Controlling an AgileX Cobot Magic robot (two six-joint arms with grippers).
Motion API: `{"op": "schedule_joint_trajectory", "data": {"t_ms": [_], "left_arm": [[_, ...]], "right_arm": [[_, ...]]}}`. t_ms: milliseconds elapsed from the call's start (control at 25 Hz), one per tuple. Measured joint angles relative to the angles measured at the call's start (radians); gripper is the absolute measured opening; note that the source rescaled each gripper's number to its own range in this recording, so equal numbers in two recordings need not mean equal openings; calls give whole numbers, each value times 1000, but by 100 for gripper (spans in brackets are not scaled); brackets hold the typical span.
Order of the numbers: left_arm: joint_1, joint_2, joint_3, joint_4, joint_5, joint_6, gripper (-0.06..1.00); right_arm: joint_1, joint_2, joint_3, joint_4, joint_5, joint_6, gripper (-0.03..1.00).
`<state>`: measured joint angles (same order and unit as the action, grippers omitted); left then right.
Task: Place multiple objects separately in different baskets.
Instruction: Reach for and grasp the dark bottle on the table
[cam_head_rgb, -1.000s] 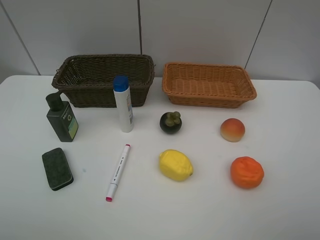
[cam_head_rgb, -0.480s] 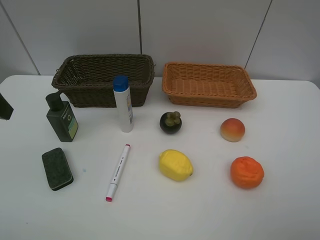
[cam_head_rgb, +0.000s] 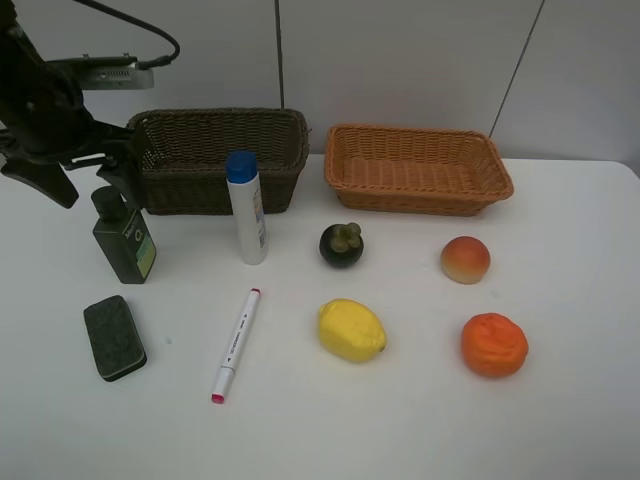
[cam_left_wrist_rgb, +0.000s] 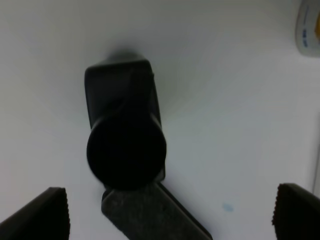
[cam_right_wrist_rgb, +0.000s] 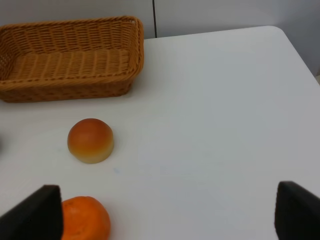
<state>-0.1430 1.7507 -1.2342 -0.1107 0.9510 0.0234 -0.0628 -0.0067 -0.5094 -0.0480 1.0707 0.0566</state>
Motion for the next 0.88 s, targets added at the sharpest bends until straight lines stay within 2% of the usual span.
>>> {"op": "schedule_joint_trajectory", "data": {"t_ms": [320, 760, 840, 880], "left_arm": [[-5, 97, -29, 49, -1, -32, 100], [-5, 237, -37, 69, -125, -40, 100], [-5, 237, -38, 70, -128, -52, 95], [-5, 237, -38, 70, -128, -57, 88]], "right_arm": [[0, 0, 0, 0, 0, 0, 83], [0, 0, 0, 0, 0, 0, 83], [0, 0, 0, 0, 0, 0, 83], [0, 0, 0, 0, 0, 0, 83]]}}
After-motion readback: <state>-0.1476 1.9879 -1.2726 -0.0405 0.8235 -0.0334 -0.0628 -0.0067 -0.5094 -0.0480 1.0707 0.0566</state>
